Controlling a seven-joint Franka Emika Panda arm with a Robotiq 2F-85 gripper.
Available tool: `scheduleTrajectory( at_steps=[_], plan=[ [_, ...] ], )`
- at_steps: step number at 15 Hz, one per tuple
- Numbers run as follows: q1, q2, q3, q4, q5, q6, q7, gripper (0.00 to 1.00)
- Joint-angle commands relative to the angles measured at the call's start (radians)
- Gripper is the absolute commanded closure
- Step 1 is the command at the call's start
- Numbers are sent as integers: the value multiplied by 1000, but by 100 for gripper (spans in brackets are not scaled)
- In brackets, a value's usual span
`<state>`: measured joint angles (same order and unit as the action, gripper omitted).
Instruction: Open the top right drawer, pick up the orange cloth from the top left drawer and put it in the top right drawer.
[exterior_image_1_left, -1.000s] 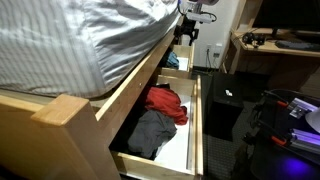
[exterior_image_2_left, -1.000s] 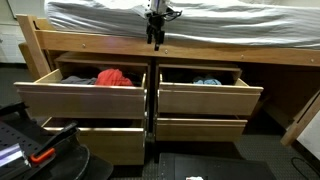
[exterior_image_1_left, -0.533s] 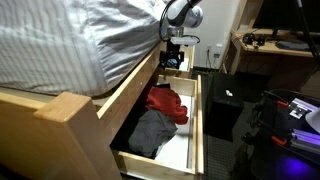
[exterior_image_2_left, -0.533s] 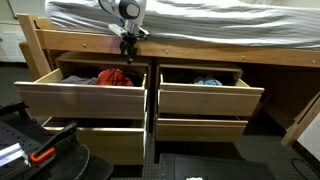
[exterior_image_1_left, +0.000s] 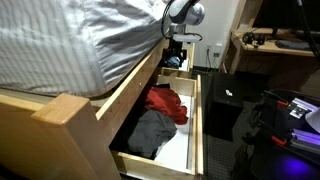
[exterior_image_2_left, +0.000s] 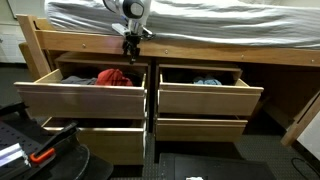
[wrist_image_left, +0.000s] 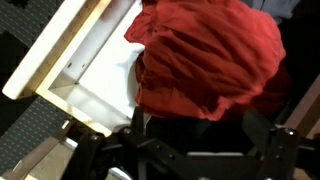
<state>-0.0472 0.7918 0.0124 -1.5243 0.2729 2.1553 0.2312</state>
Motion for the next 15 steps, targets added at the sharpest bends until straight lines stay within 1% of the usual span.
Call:
scheduleTrajectory(
  at_steps=[1,3,4,5,6,10,11,12,13,15],
  plan=[
    [-37,12,38,3,27,-169,-89,0],
    [-37,11,30,-1,22,-273,-103,0],
    [-35,8,20,-5,18,-302,-103,0],
    [-31,4,11,-12,16,-314,-94,0],
    [-13,9,7,-1,15,-278,-74,0],
    [-18,9,3,-4,15,-297,-75,0],
    [-1,4,-6,-10,6,-227,-61,0],
    [15,27,-4,8,-10,-193,-67,0],
    [47,58,-10,25,-47,-155,-56,0],
    [93,98,-12,27,-108,-78,-51,0]
  ],
)
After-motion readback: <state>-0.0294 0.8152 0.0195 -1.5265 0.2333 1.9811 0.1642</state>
